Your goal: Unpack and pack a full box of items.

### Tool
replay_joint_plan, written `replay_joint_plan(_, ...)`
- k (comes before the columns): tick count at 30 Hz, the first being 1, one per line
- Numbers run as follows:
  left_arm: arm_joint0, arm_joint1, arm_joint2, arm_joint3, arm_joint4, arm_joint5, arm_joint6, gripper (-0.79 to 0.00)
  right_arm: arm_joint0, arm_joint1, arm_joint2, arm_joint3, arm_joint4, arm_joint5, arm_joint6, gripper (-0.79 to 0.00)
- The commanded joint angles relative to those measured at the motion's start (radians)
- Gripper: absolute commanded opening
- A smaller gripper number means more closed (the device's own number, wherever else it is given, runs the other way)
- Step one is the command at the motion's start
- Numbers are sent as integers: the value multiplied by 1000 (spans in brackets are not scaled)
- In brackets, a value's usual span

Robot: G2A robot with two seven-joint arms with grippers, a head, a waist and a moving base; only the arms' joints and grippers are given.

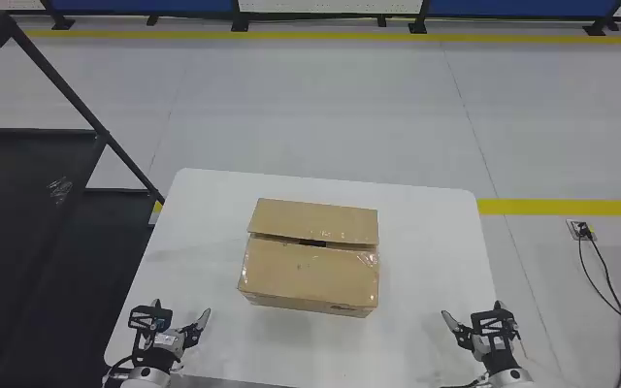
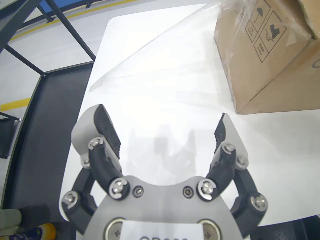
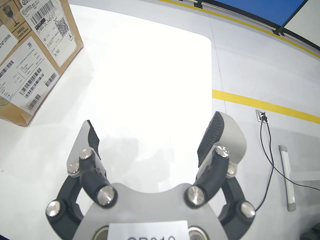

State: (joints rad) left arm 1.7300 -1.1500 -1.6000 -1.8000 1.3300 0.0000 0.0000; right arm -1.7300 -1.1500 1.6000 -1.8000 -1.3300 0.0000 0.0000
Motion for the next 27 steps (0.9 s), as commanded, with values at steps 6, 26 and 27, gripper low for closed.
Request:
replay_joint_plan(6, 0, 0, 0, 0, 0, 0, 0, -1, 0, 0, 0, 0, 0, 0, 0, 0)
replay_joint_plan(26, -91, -5, -43, -25, -134, -56, 19, 0, 96, -8, -88, -102, 37, -124, 51, 0)
replay_joint_plan(27, -103, -5, -53, -31, -150, -66, 18, 0, 113, -11, -102, -109, 56, -125, 60, 0)
